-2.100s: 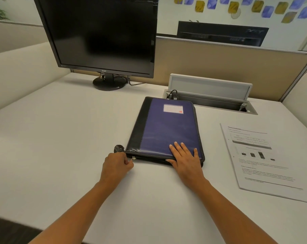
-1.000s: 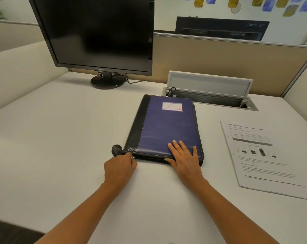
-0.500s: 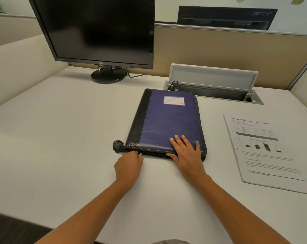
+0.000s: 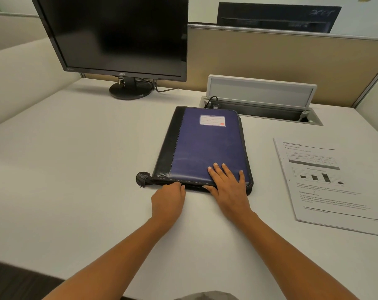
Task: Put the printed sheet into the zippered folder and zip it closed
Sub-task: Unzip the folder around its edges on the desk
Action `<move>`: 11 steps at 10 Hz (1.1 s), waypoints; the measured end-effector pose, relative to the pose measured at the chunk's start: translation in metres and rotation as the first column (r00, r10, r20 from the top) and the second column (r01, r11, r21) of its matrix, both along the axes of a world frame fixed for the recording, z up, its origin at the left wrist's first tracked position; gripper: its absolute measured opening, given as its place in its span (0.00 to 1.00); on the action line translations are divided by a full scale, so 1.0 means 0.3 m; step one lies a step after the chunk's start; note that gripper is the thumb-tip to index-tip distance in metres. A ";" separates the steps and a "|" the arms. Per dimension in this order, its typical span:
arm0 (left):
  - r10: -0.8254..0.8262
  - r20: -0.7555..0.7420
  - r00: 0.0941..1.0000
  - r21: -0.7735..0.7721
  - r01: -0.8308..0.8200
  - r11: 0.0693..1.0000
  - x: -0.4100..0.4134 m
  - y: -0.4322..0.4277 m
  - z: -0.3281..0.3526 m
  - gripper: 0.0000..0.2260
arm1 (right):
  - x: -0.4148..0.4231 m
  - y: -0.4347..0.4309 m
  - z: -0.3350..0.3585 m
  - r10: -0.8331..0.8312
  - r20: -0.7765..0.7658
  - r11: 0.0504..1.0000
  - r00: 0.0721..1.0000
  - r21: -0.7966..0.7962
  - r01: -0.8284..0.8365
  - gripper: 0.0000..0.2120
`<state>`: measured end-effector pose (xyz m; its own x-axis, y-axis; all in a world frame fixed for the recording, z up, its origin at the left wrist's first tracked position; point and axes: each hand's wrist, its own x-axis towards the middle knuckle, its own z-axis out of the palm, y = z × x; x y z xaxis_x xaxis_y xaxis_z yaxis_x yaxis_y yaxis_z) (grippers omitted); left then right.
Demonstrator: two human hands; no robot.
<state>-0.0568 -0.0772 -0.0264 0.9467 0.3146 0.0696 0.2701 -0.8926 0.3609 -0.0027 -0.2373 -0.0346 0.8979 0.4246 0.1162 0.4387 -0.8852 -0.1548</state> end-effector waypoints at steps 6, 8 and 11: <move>-0.047 0.026 0.999 0.123 0.044 0.991 -0.044 0.087 0.006 0.16 | -0.002 -0.008 0.002 -0.005 0.046 1.000 0.999 0.022 0.004 0.26; -0.030 0.032 0.999 0.078 0.027 0.997 -0.045 0.087 0.006 0.16 | 0.000 -0.009 -0.001 -0.003 0.051 1.000 0.999 0.030 0.001 0.26; -0.025 -0.017 1.000 0.042 0.026 0.999 -0.036 0.034 -0.010 0.14 | 0.001 -0.008 -0.011 -0.005 0.051 0.999 0.999 0.052 0.002 0.27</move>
